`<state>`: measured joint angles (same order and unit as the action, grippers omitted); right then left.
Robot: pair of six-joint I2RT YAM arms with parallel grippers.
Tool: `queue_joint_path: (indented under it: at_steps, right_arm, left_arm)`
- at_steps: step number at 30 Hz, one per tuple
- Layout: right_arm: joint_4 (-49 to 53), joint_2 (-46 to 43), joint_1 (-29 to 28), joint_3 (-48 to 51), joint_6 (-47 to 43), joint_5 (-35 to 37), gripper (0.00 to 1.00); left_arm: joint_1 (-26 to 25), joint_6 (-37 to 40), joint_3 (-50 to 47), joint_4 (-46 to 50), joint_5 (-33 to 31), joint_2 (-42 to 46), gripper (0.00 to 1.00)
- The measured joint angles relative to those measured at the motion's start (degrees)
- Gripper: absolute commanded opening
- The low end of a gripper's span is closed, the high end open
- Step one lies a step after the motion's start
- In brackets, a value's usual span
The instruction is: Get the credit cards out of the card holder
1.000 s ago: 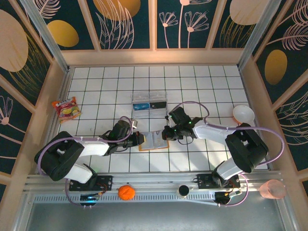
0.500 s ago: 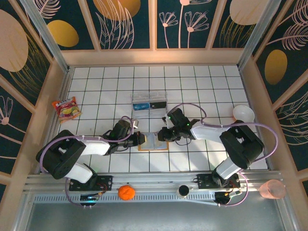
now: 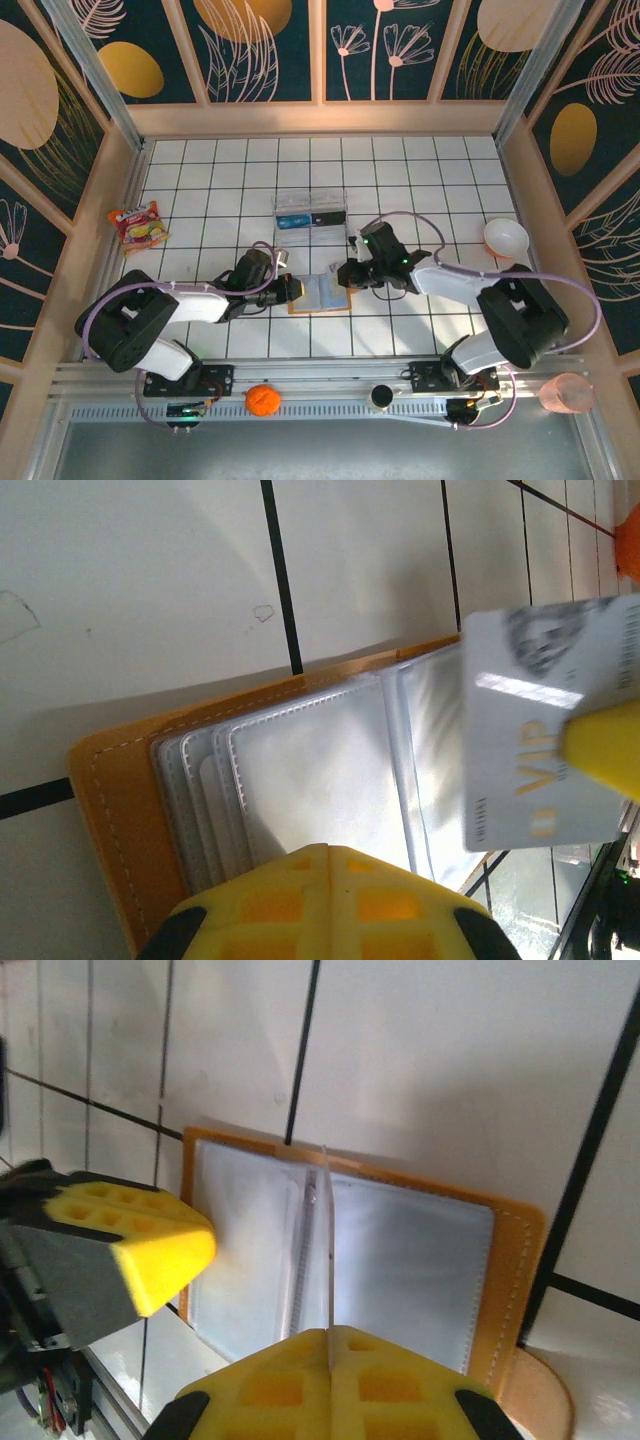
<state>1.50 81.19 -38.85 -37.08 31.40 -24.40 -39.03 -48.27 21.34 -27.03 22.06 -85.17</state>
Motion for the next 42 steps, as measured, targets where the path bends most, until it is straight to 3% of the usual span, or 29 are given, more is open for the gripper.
queue_joint_path:
  at_steps: [3,9,12,25,30,42]
  right_arm:
    - [-0.3,-4.3,0.2,0.5,-0.2,1.0,0.0]
    - [-5.2,-10.3,0.2,3.1,-0.6,2.5,0.0]
    - [-9.0,-12.0,0.3,4.8,-0.6,2.4,0.0]
    - [-43.3,-11.6,0.9,9.6,9.1,-4.9,0.0]
    - [-54.4,-6.8,0.7,9.6,14.5,-6.6,0.0]
    - [-64.7,-0.9,-2.1,9.5,20.0,-7.2,0.0]
  left_arm:
    - [0.0,-0.5,0.0,0.0,-0.2,1.2,0.21]
    - [2.5,-0.6,-0.1,-0.8,0.0,11.5,0.42]
    - [5.5,-1.5,-1.1,-6.0,1.4,17.7,0.46]
    - [6.1,-7.6,-5.1,-25.9,8.7,18.2,0.51]
    - [6.1,-9.8,-5.8,-31.8,9.0,17.9,0.41]
    - [6.1,-12.1,-5.8,-38.3,9.2,16.0,0.29]
